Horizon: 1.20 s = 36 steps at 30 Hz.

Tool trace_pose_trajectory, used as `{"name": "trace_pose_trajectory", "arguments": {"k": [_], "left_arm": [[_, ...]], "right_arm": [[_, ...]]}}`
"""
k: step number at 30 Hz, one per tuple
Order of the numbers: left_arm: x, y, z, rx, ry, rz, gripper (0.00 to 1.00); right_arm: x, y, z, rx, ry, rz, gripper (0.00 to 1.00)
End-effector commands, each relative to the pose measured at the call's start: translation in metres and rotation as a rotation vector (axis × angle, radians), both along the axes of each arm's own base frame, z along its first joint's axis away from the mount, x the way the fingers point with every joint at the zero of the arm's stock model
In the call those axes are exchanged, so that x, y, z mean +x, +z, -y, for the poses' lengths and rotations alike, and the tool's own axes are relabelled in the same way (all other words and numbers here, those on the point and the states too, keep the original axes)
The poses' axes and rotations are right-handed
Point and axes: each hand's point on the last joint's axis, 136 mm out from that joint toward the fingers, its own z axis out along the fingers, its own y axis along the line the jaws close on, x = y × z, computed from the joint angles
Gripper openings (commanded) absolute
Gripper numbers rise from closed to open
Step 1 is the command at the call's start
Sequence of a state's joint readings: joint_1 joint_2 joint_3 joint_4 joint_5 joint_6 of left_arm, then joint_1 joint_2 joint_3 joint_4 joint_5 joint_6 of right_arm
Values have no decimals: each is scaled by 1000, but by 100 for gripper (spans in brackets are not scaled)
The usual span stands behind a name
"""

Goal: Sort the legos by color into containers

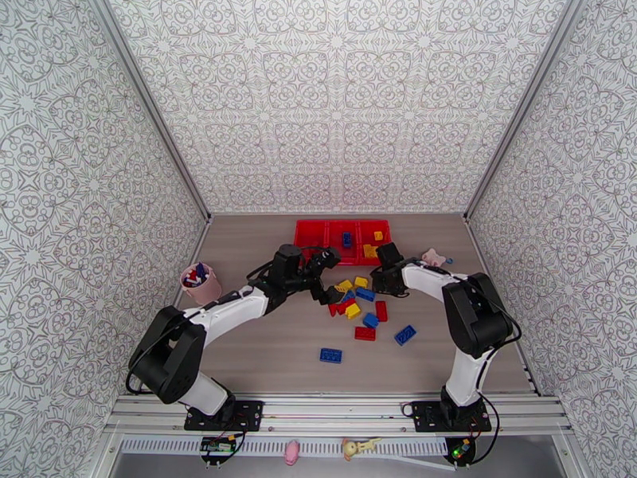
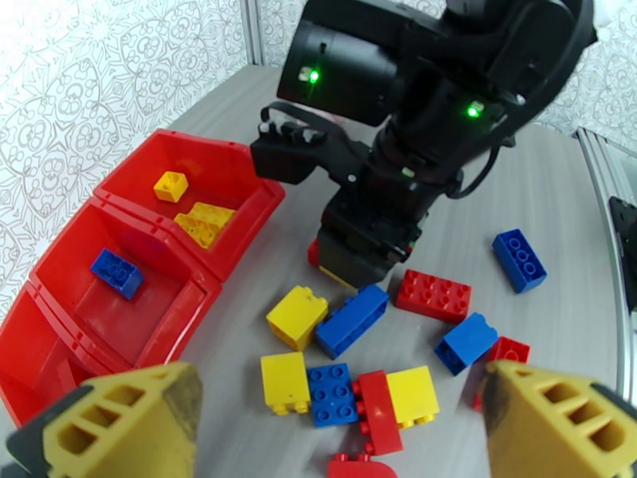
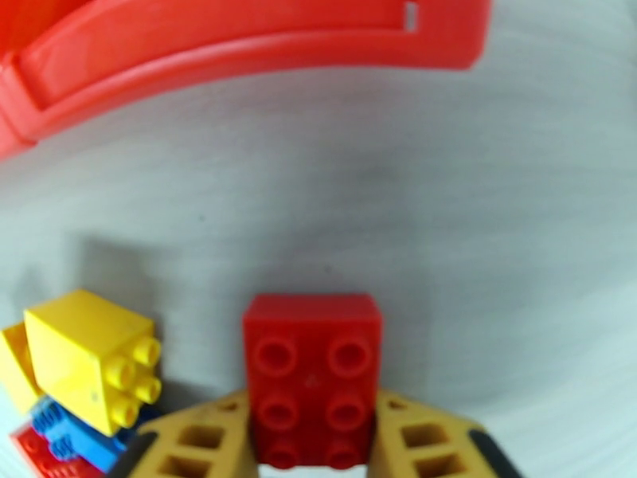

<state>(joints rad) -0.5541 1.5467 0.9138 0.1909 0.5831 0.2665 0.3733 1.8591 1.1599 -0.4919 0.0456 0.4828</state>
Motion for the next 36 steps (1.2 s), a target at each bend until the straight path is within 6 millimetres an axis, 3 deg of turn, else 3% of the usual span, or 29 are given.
{"name": "trace_pose_trajectory", "arguments": {"k": [1,7,12,17,21,27,36], "left_arm": [[-7,8,-7,-6,-4,18,96],[-7,15,-22,-21,49,-3,97],[-15,20,-39,-22,111,10,98],[-23,25,-62,-11,196,15,98],[-30,30,-80,-43,248,31,100],[-30,33,-105,-72,339,10,100],[-27,27,-122,-88,402,-15,100]], "right_arm": [[4,25,0,0,-7,50,31],[14,63,-7,17,49,163,28],[29,100,-36,12,196,287,27],[44,132,-80,21,340,413,27],[54,154,-131,101,470,505,27],[79,152,-181,212,525,515,27],[126,132,-215,236,543,572,27]]}}
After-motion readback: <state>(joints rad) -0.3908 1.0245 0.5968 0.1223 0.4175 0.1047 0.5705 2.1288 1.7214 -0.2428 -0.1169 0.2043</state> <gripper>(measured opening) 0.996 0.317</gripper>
